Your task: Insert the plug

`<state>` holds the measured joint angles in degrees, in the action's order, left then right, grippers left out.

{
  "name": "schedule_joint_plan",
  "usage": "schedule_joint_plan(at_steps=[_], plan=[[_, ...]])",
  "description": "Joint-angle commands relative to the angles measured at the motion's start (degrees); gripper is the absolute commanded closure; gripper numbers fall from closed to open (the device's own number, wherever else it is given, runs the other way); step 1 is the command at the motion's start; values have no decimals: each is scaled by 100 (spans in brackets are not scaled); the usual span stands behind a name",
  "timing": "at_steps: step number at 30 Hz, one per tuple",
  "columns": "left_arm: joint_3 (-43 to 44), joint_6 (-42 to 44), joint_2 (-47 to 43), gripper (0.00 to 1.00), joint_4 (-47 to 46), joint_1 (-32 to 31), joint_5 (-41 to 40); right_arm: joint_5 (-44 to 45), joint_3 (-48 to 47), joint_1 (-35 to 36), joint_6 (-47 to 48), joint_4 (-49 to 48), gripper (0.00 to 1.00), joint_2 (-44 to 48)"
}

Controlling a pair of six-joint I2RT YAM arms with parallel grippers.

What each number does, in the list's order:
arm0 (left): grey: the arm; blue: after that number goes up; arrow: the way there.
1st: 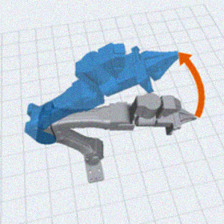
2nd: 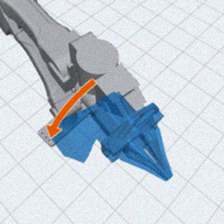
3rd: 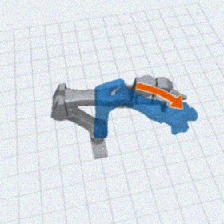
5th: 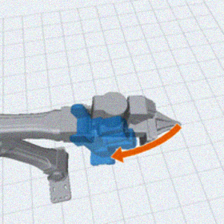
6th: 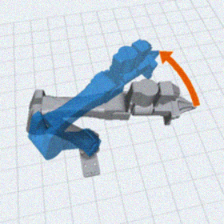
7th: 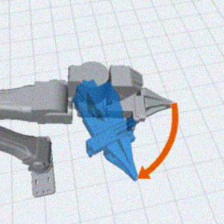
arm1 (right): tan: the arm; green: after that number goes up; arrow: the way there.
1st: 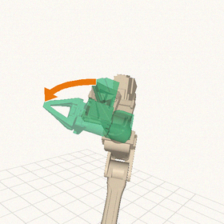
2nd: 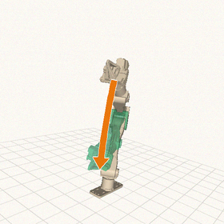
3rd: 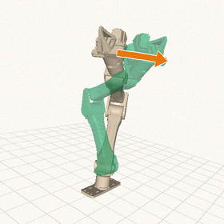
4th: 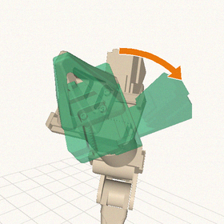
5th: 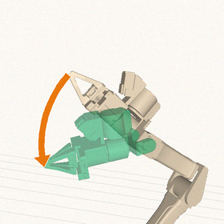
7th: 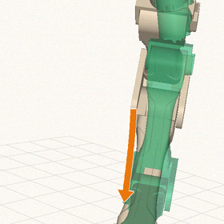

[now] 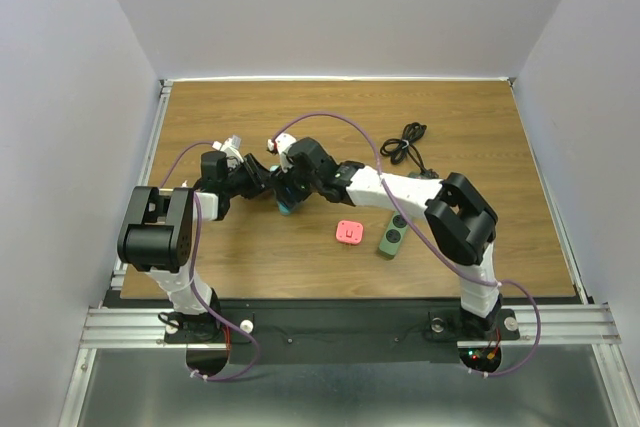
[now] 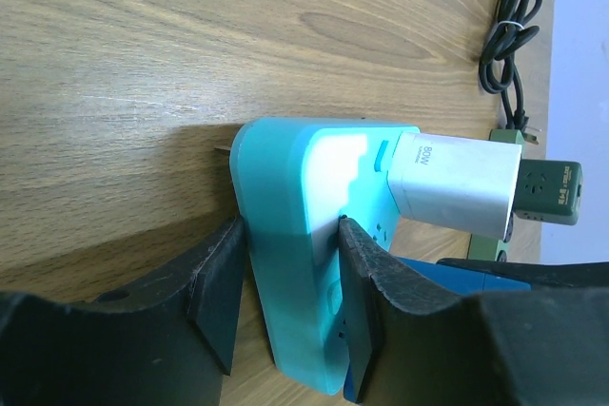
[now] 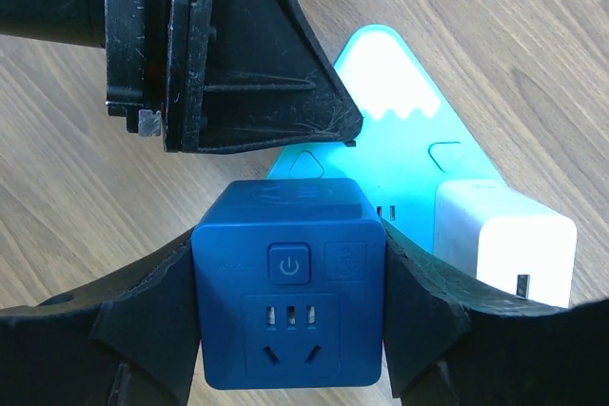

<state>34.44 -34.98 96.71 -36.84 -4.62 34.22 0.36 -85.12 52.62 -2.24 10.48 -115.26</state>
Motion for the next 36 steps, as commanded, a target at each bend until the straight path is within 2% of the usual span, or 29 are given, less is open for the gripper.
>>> schedule_joint_plan(at_steps=[1,11,19,28,36], plan=[[10,237,120,100,467,-109,164,16,760,205,-101,1686,100,-620],[28,237,191,100,467,-100,199,210,997,398,-215,1527,100,-700],[46,238,208,100,476,-100,234,149,1604,503,-453,1439,100,-515],[90,246,235,100,476,-100,261,175,1402,539,-444,1360,100,-813],[90,246,252,100,476,-100,270,96,1858,679,-707,1299,100,-700]])
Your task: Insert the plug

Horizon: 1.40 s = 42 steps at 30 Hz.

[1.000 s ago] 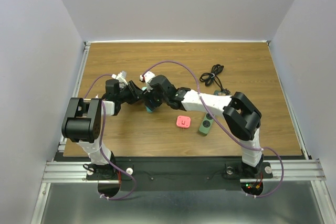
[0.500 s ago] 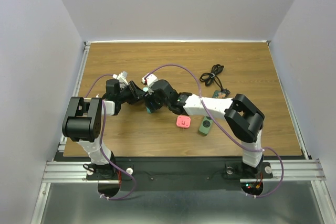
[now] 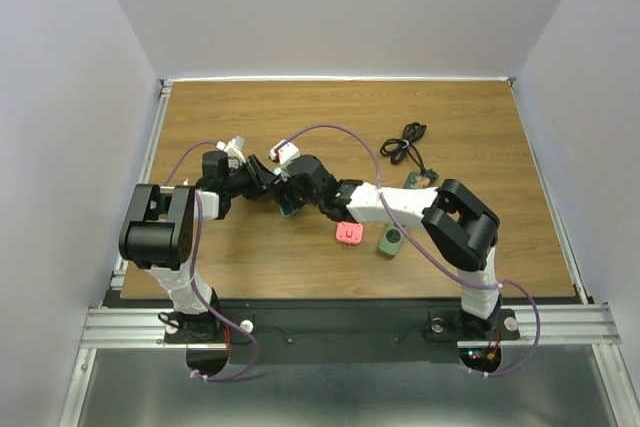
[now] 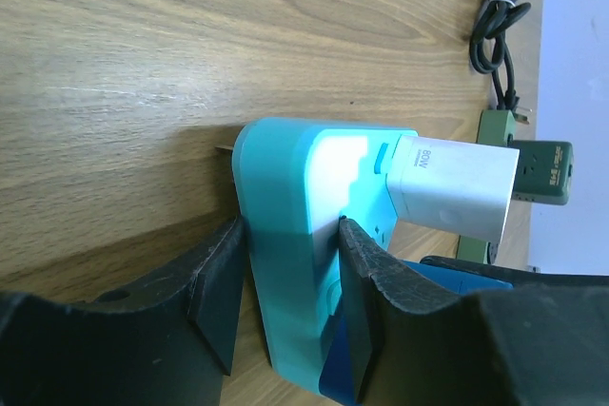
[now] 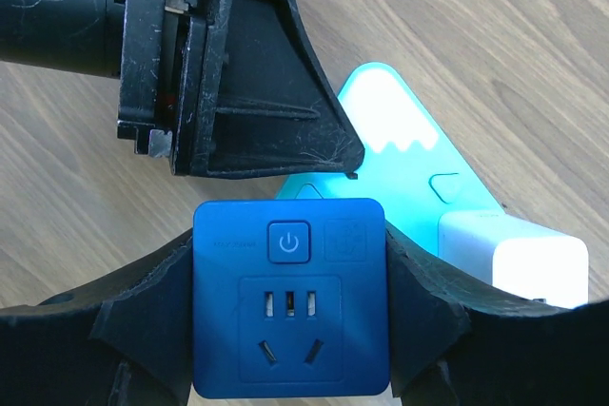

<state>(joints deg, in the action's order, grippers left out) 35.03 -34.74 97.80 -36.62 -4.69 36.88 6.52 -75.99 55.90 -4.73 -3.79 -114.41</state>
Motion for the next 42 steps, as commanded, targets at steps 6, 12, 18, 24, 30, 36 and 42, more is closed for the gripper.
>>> schedule_joint_plan(at_steps=[6,12,18,24,30,36,42], plan=[[48,222,143,100,454,-85,3,-626,1357,483,-774,2735,100,-539],[22,222,125,100,472,-50,-15,-626,1657,554,-994,2735,100,-328],[75,213,143,100,472,-32,29,-626,1771,642,-1117,2770,100,-328],[75,205,160,100,454,-23,82,-774,1648,659,-1161,2813,99,-564],[118,178,143,100,454,3,108,-784,1578,721,-1302,2831,100,-757],[224,82,240,100,393,38,187,-819,1350,756,-1539,2858,100,-978],[312,3,284,100,384,108,232,-881,1569,852,-1803,2858,99,-794]])
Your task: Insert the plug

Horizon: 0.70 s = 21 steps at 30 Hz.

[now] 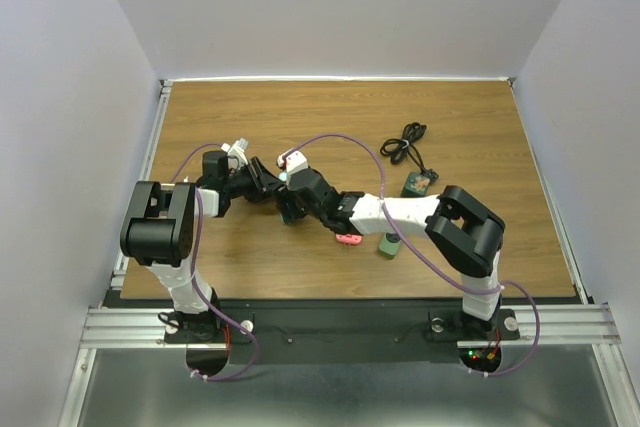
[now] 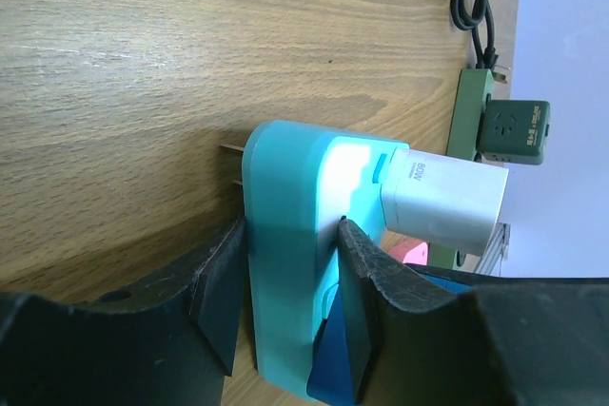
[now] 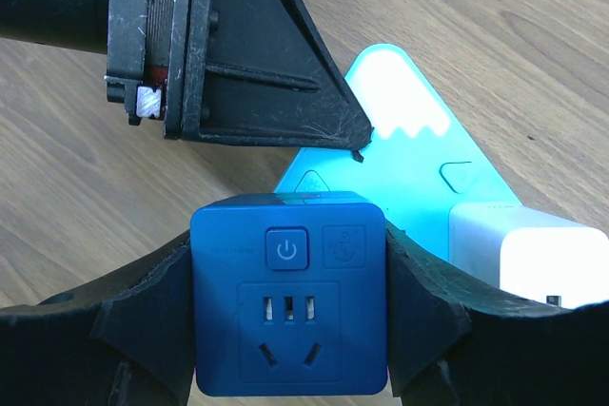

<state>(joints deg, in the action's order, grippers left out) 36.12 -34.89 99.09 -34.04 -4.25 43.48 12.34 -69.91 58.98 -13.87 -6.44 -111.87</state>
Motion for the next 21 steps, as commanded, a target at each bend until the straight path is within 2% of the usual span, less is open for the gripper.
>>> schedule_joint_plan(at_steps=[1,21], plan=[[229,9,172,100,117,73,-420,-1471,962,579,-933,3131,100,-1047],[440,-140,49,100,108,100,-508,-1506,1040,1018,-1522,3078,100,-1091]])
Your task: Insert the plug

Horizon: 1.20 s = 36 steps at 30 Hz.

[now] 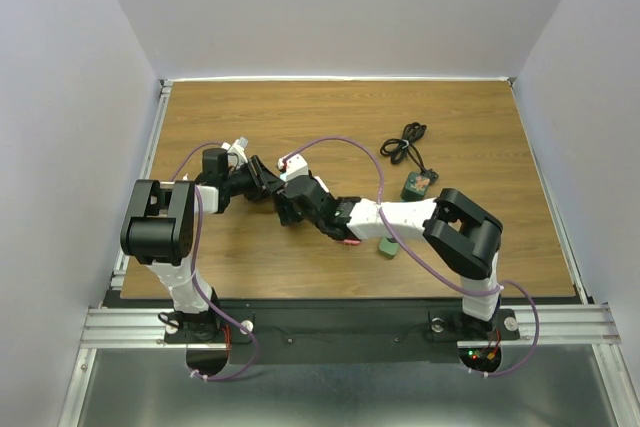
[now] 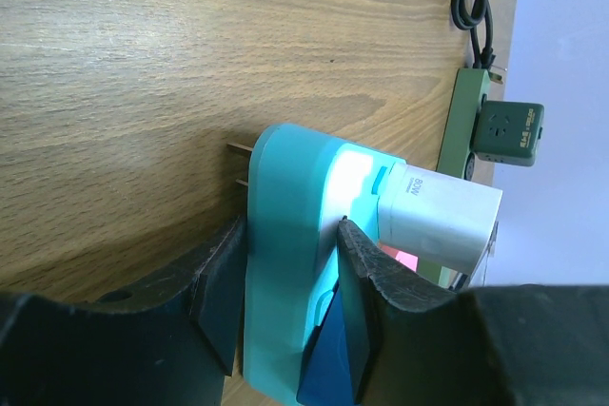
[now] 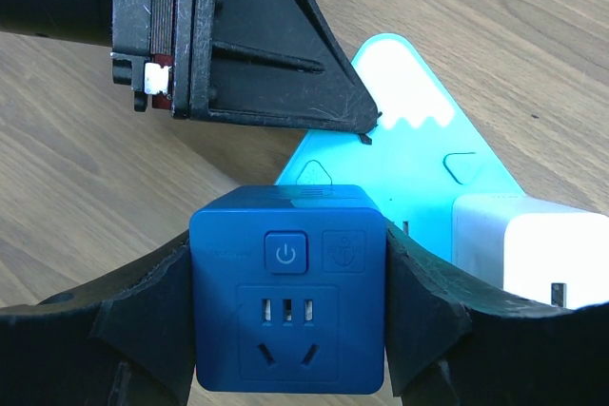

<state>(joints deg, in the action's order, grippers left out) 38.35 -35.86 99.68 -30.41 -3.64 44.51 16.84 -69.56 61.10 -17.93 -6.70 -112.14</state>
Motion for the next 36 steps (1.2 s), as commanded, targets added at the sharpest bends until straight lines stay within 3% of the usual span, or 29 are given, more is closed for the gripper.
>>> schedule_joint_plan(at_steps=[1,22,27,36], plan=[[217,-44,-1,100,-263,39,-602,-1948,1049,833,-1185,3096,100,-1030],[419,-141,-27,100,-246,91,-523,-2115,909,833,-1309,2990,100,-1407],[375,-132,-141,100,-246,100,-531,-2106,452,833,-1151,3069,100,-1846],[384,-132,-142,100,-246,118,-505,-2080,593,825,-1239,3043,100,-1698]])
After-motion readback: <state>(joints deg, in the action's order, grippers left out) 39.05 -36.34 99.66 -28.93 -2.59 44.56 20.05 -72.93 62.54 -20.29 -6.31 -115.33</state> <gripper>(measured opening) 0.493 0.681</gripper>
